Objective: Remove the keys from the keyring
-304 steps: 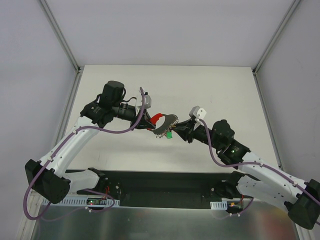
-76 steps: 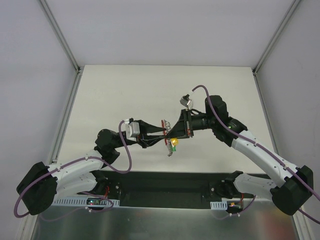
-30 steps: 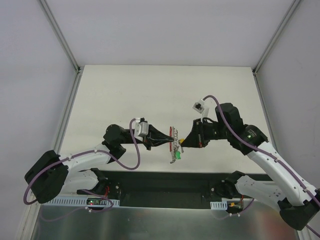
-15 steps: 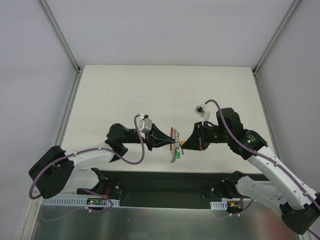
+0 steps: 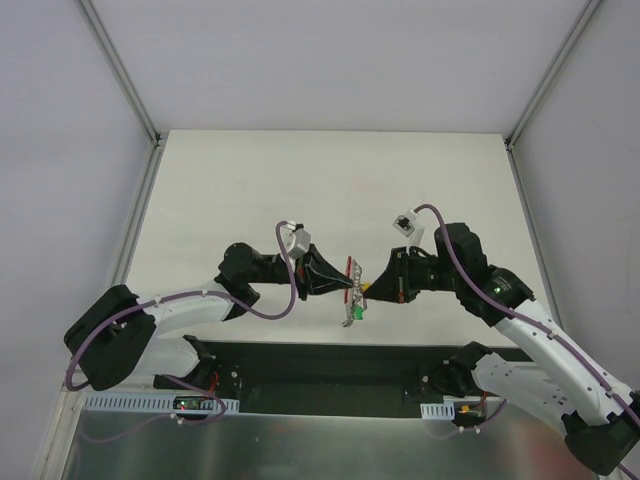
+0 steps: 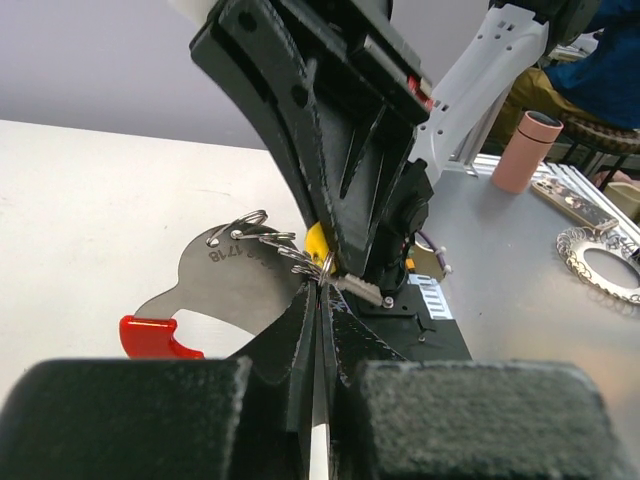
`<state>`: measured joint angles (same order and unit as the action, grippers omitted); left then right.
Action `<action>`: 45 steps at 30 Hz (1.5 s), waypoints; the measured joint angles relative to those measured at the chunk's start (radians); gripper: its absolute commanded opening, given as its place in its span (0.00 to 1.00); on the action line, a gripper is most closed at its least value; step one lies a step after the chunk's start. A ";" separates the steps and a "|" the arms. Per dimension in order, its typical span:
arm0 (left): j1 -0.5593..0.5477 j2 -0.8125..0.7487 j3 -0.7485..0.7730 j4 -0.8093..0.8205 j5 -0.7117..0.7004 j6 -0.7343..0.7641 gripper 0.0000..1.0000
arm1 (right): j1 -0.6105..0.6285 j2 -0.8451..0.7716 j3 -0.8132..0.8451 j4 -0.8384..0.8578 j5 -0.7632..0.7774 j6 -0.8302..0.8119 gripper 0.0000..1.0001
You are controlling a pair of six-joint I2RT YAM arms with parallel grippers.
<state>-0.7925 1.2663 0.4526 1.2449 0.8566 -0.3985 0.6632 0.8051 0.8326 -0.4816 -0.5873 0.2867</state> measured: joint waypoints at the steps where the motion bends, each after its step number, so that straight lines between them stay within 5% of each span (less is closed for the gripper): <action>1: 0.000 0.000 0.005 0.000 0.001 -0.004 0.00 | 0.000 -0.002 -0.006 0.003 0.003 0.001 0.01; 21: 0.042 0.140 0.235 -0.015 0.211 -0.071 0.00 | 0.000 -0.056 -0.064 0.118 0.032 0.019 0.01; 45: 0.035 0.169 0.247 0.023 0.208 -0.142 0.00 | 0.001 -0.188 -0.011 -0.013 0.177 -0.038 0.01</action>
<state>-0.7570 1.4349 0.6994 1.2682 1.0645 -0.5407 0.6640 0.6167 0.8211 -0.4942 -0.4107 0.2489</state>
